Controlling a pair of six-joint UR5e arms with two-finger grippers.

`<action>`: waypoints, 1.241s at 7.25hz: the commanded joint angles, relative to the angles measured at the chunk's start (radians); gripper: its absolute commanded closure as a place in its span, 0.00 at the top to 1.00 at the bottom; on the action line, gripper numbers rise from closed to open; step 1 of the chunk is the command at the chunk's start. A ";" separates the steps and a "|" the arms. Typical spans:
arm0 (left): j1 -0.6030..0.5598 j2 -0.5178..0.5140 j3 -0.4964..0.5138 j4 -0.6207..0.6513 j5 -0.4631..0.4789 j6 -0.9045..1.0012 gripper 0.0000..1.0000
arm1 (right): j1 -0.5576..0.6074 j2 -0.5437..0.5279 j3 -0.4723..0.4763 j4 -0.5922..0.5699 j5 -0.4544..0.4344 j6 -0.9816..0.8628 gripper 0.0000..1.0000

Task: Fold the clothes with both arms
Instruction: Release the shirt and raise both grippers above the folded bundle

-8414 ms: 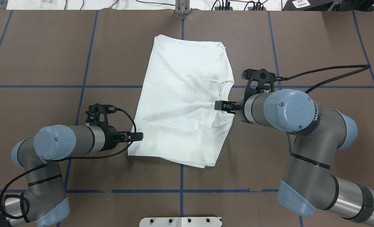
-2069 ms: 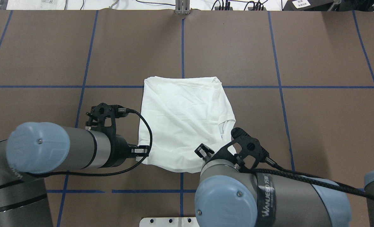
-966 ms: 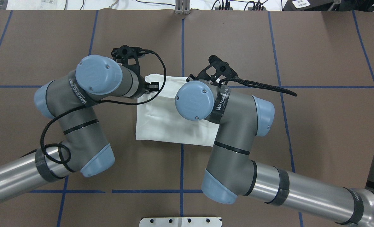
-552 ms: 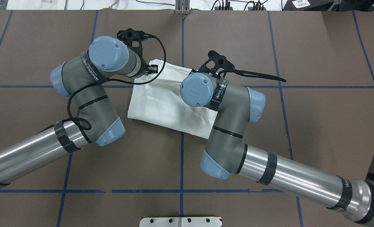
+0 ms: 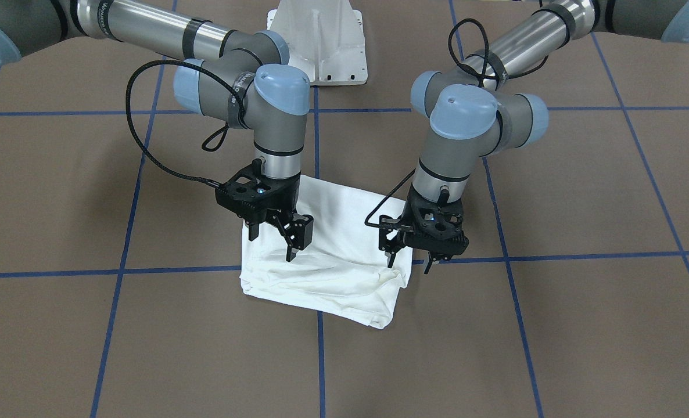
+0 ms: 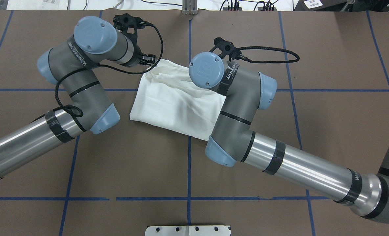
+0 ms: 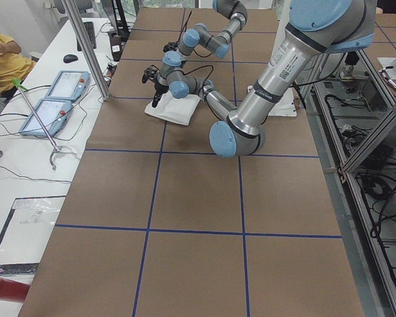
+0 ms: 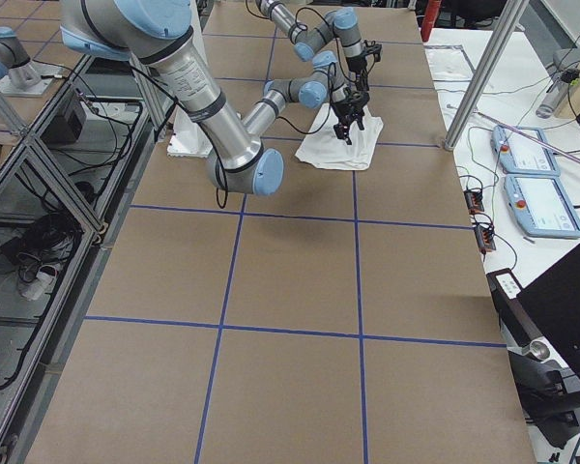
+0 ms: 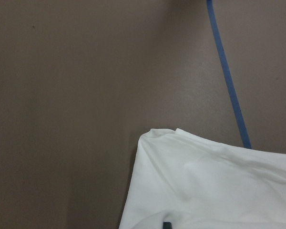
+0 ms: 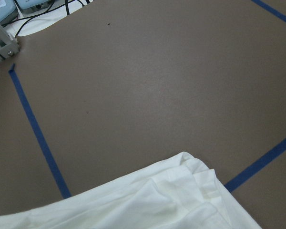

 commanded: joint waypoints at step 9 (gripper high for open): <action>-0.054 0.086 -0.021 -0.070 -0.032 0.186 1.00 | 0.041 0.185 -0.488 0.001 -0.113 -0.280 1.00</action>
